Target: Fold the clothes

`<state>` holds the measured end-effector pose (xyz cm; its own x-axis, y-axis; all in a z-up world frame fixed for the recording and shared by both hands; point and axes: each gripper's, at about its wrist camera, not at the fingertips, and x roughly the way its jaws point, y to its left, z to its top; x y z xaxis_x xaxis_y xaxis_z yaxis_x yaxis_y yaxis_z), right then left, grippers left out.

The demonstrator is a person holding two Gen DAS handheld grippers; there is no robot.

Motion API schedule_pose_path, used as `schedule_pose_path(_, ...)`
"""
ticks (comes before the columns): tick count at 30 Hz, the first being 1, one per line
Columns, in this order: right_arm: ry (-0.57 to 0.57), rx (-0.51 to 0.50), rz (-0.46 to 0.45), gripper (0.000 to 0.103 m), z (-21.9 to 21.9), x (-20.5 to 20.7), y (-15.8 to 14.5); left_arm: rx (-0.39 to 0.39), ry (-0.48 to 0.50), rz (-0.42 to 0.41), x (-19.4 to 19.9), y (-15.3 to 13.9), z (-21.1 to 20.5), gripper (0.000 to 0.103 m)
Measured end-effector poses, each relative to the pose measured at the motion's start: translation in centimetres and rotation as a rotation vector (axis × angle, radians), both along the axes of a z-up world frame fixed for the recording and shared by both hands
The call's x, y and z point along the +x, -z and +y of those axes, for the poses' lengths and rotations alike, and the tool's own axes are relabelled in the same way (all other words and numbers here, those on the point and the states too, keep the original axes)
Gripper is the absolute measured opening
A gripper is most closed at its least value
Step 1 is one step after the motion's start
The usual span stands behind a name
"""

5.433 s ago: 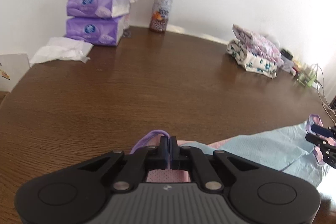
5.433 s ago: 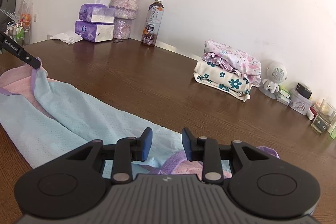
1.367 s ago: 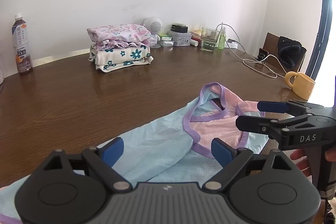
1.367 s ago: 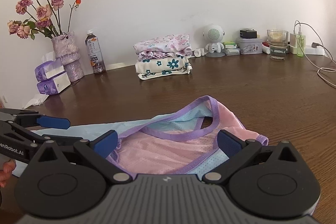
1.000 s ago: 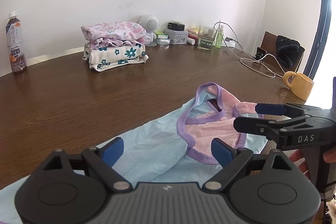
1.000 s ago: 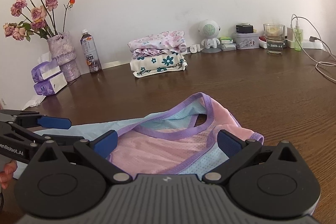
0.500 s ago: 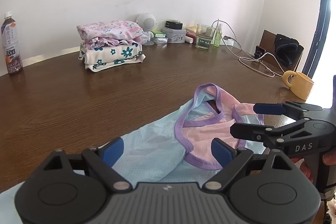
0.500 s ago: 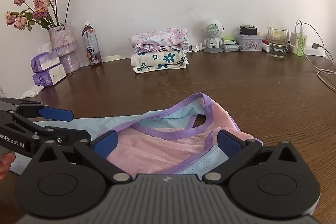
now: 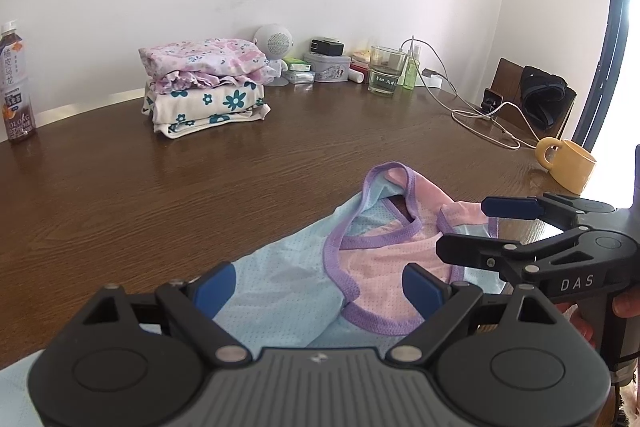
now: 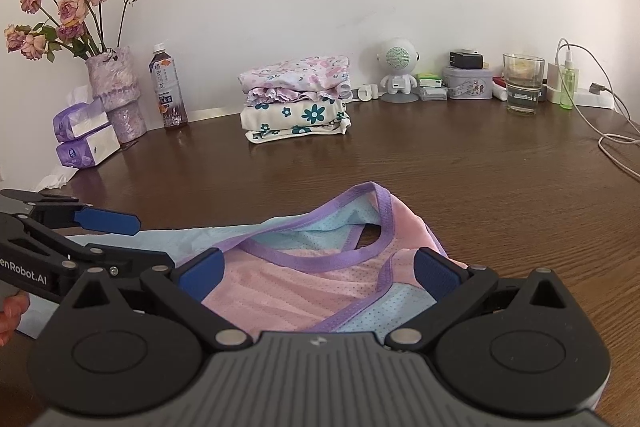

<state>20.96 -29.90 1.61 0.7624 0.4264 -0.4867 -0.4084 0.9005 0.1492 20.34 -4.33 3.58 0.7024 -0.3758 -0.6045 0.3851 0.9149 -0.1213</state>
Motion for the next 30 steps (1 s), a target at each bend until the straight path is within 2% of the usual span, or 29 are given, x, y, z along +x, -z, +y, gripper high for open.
schedule_pose_path(7, 0.024, -0.015, -0.015, 0.103, -1.7, 0.5, 0.0, 0.026, -0.023, -0.013, 0.0, -0.4, 0.2, 0.090)
schedule_pose_path(15, -0.026, -0.124, -0.063, 0.101, -2.5, 2.6, -0.4, 0.088, -0.006, -0.023, 1.2, -1.0, -0.9, 0.090)
schedule_pose_path(17, -0.048, -0.159, -0.070, 0.085, -2.5, 3.9, -0.8, 0.100, 0.018, -0.028, 1.9, -1.3, -1.9, 0.090)
schedule_pose_path(19, -0.075, -0.192, -0.072, 0.074, -2.5, 5.2, -1.1, 0.111, 0.043, -0.034, 2.6, -1.5, -3.0, 0.090)
schedule_pose_path(21, -0.122, -0.211, -0.051, 0.068, -2.3, 6.8, -1.2, 0.119, 0.063, -0.034, 3.3, -1.5, -4.2, 0.089)
schedule_pose_path(23, -0.180, -0.222, -0.021, 0.055, -1.8, 8.6, -1.2, 0.123, 0.074, -0.025, 4.1, -1.4, -5.2, 0.088)
schedule_pose_path(27, -0.278, -0.225, 0.047, 0.038, -0.5, 11.7, -1.0, 0.123, 0.078, 0.002, 5.1, -0.7, -6.4, 0.088)
schedule_pose_path(30, -0.316, -0.256, 0.060, 0.011, 0.3, 12.8, -0.9, 0.139, 0.081, 0.012, 5.6, -0.4, -6.9, 0.088)
